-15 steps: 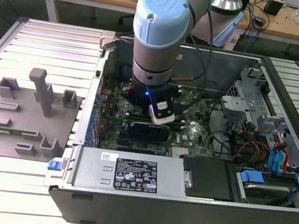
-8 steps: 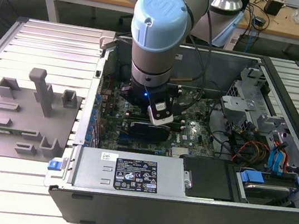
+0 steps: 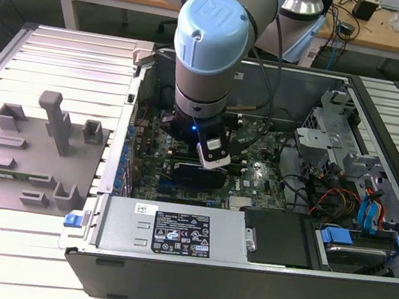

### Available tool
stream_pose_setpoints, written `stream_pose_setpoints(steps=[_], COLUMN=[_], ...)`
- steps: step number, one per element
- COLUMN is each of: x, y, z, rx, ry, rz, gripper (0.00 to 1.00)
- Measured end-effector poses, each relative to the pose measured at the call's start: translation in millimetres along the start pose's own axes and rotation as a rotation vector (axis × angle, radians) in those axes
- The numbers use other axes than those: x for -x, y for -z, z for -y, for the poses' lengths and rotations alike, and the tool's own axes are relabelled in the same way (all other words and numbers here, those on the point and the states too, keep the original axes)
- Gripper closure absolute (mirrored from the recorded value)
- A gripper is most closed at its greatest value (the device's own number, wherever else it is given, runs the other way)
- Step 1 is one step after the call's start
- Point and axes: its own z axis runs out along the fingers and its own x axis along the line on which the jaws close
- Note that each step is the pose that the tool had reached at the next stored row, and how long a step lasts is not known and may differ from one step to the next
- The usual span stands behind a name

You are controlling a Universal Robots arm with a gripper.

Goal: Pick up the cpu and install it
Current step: 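Install the second cpu locking lever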

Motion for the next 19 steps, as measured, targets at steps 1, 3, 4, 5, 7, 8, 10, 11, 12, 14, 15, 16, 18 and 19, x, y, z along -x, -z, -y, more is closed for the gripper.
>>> stream_pose_setpoints(steps=[1, 3, 4, 5, 7, 8, 10, 11, 12, 14, 15, 16, 18, 19], x=[-0.2, -0.4, -0.4, -0.3, -0.3, -0.2, -0.1, -0.1, -0.1, 0.0, -0.1, -0.1, 0.5, 2.5], y=[-0.1, -0.1, 1.6, 5.0, 9.2, 14.2, 23.6, 27.4, 29.8, 36.1, 36.3, 36.3, 36.1, 36.0], z=[0.0, 0.0, -0.4, -1.5, -2.9, -4.5, -7.7, -8.9, -9.7, -11.9, -12.3, -12.3, -12.9, -13.4], rx=[0.0004, 0.0003, 0.0, -0.0012, -0.0035, -0.0081, -0.0198, -0.0247, -0.0282, -0.0416, -0.0535, -0.0622, -0.0812, -0.0888], ry=[0.0, 0.0, 0.0, 0.0, 0.0, 0.0, 0.001, 0.001, 0.001, 0.002, 0.003, 0.003, 0.001, -0.001], rz=[0.0, 0.0, 0.0001, 0.0002, 0.0006, 0.0011, 0.0027, 0.0033, 0.0036, 0.0055, 0.0069, 0.0081, 0.0113, 0.0128], gripper=[0.89, 0.89, 0.89, 0.89, 0.89, 0.89, 0.89, 0.89, 0.89, 0.89, 0.89, 0.89, 0.89, 0.89])
